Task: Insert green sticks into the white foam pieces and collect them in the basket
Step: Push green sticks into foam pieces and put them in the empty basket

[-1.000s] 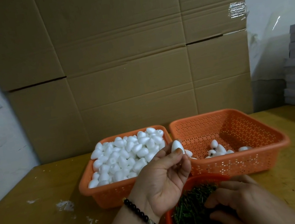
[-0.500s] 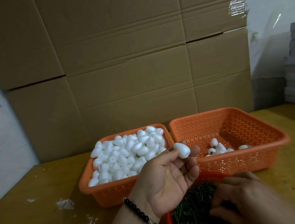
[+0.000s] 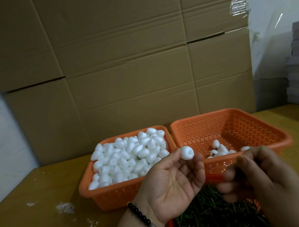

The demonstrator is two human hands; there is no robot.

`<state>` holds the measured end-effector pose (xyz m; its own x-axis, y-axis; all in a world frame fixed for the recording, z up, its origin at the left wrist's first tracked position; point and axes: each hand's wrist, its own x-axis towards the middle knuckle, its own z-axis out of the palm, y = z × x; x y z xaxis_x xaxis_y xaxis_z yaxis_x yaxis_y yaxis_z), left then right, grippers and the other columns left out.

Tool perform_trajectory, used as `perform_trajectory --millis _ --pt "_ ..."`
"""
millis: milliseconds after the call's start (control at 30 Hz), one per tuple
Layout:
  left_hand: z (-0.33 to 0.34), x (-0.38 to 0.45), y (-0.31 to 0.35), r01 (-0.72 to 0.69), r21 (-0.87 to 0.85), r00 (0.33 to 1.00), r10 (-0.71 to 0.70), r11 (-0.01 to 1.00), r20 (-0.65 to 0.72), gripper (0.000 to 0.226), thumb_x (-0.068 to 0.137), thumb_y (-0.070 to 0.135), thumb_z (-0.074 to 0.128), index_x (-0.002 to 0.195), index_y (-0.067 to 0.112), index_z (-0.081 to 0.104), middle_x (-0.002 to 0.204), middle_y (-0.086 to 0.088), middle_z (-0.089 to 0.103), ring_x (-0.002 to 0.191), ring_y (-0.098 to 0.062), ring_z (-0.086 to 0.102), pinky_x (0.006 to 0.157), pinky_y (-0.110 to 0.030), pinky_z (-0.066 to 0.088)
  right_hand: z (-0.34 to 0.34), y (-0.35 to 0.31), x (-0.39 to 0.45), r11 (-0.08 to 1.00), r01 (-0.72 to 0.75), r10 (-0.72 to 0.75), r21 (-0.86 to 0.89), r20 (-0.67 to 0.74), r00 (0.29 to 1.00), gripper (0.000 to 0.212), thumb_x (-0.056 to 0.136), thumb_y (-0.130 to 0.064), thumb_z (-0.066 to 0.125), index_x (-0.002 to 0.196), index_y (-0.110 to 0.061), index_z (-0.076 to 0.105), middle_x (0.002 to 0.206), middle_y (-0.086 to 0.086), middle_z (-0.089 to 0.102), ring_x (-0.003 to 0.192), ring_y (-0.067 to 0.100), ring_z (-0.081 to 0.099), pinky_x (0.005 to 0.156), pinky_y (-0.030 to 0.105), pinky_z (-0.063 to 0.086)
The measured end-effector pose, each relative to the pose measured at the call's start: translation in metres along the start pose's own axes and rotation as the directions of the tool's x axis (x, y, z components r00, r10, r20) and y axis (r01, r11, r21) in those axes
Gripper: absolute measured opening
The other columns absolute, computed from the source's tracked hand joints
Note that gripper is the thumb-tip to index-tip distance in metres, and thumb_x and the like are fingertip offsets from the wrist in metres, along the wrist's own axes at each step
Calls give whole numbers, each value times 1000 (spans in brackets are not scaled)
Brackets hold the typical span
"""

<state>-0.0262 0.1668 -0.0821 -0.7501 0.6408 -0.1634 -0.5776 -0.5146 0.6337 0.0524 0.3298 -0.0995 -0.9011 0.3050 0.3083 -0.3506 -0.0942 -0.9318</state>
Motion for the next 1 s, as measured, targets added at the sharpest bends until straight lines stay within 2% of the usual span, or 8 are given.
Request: perform_trajectory --millis 100,233,333,467,633,733,833,1000 --pt "0 0 -1 11 8 1000 -11 1000 -5 57 89 18 56 141 -1 42 90 -15 63 77 -23 63 64 -31 58 -2 -6 4 980 -144 143 137 15 990 22 76 -23 56 80 -1 54 60 13 60 40 22 51 33 27 41" --pt "1 0 -2 7 6 1000 -6 1000 -15 56 90 15 55 141 -2 42 88 -14 61 79 -22 61 66 -31 59 -4 -8 9 916 -299 281 266 102 954 13 76 -18 60 67 -9 63 60 9 56 36 8 34 33 17 23" --pt "1 0 -2 2 -11 1000 -2 1000 -24 55 90 14 56 140 -3 42 87 -14 62 78 -21 61 65 -31 59 -6 -8 10 871 -359 324 336 157 933 12 74 -17 62 72 -6 60 59 9 53 31 5 30 30 11 20" --pt "2 0 -3 2 -42 999 -4 999 -40 55 87 12 56 139 -3 44 85 -15 62 75 -21 60 62 -31 59 -9 -8 11 843 -403 359 357 185 915 22 75 -23 63 55 -16 63 50 5 46 26 5 29 33 7 22" --pt "2 0 -4 -8 -28 999 7 1000 -39 57 89 12 54 142 -3 39 85 -14 62 74 -20 61 63 -30 59 -10 -5 12 842 -421 373 337 198 906 26 64 -37 71 51 -18 57 42 1 36 25 6 27 33 9 24" --pt "1 0 -4 -12 -16 999 11 1000 -36 55 91 12 52 142 -4 39 84 -14 62 73 -19 62 64 -30 59 -9 -4 12 838 -405 368 366 170 914 25 67 -34 69 52 -19 58 47 1 38 30 5 30 29 11 23" --pt "0 1 -5 -16 -19 999 15 1000 -34 55 90 10 53 141 -4 40 87 -16 62 72 -21 63 64 -31 59 -8 -2 12 844 -359 328 397 147 933 16 73 -21 65 59 -13 68 56 7 52 38 9 46 28 16 31" --pt "1 2 -6 -28 -15 999 27 1000 -42 57 86 7 56 139 -5 42 91 -17 61 71 -22 64 64 -32 60 -7 2 9 911 -251 198 326 189 962 21 70 -2 58 83 -1 75 76 22 69 59 24 68 39 23 47"
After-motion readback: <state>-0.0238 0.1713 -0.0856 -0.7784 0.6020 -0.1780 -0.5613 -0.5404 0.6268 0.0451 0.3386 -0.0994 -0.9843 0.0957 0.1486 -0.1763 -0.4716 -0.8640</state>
